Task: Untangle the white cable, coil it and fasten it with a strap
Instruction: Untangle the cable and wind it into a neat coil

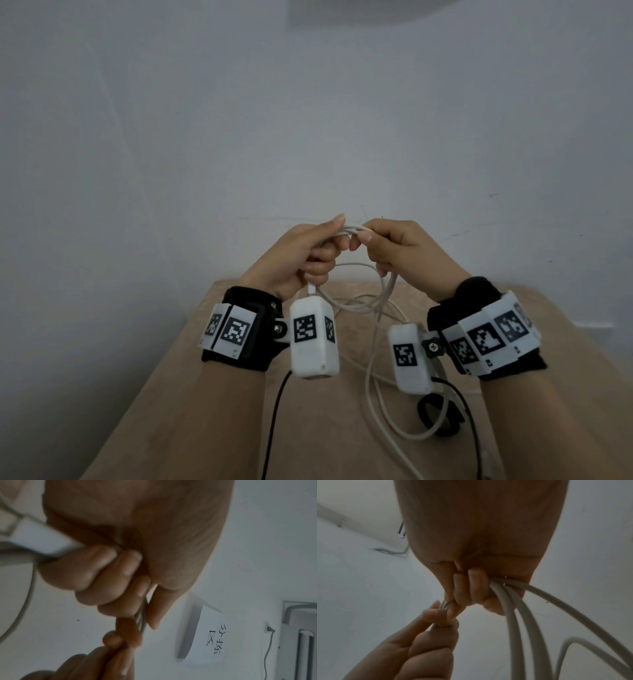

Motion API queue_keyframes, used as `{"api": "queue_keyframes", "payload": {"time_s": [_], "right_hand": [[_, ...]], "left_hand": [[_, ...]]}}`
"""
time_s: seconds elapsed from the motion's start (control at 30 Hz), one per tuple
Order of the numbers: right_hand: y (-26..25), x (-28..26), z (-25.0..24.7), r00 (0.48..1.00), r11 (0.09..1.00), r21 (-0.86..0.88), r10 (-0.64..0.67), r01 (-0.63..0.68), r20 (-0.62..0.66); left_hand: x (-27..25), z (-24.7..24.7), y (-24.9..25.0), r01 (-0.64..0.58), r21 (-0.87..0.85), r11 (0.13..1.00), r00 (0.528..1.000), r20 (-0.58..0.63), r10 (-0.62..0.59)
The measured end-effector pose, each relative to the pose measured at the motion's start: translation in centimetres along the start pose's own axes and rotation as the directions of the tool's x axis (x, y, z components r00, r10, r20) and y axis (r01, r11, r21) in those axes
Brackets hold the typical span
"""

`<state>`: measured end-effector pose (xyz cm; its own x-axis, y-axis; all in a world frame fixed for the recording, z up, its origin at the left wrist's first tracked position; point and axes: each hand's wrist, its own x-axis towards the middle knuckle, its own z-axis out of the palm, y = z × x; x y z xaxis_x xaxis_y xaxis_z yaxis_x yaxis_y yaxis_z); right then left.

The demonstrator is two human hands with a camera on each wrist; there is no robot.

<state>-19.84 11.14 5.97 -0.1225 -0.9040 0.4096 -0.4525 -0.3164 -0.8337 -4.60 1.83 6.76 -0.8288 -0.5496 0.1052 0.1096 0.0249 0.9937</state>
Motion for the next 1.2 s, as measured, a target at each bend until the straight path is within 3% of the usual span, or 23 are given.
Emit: {"api": "queue_keyframes", "payload": {"time_s": [0.2,0.4,0.63,0.73,0.9,1.2], "right_hand": [[0.4,0.1,0.2,0.994,0.996,0.08,-0.016,0.025,-0.11],[1.0,0.2,-0.5,0.978,0.977,0.209,0.075,-0.033,-0.196],[2.1,-0.1,-1.3,0.97,0.991,0.1,0.105,-0.085,-0.22],[1.8,0.0,-1.6,0.933,0.997,0.059,0.064,-0.046,-0.353],[1.4,0.1,-1.7,0.827,0.999,0.048,0.01,0.021,-0.562],[1.3,0.1,-1.5,0.914,0.975,0.22,0.067,0.026,-0.401]], "left_hand": [[0.3,0.2,-0.1,-0.061,-0.015,0.998,0.993,-0.098,0.059],[0.2,-0.8,-0.1,-0.123,-0.131,0.984,0.975,-0.202,0.095],[0.1,-1.8,-0.1,-0.19,-0.211,0.959,0.95,-0.284,0.126],[0.0,-2.3,-0.2,-0.207,-0.241,0.948,0.942,-0.31,0.127],[-0.1,-2.6,-0.1,-0.238,-0.312,0.92,0.927,-0.356,0.12],[0.1,-2.1,0.0,-0.21,-0.378,0.902,0.939,-0.336,0.078]]}}
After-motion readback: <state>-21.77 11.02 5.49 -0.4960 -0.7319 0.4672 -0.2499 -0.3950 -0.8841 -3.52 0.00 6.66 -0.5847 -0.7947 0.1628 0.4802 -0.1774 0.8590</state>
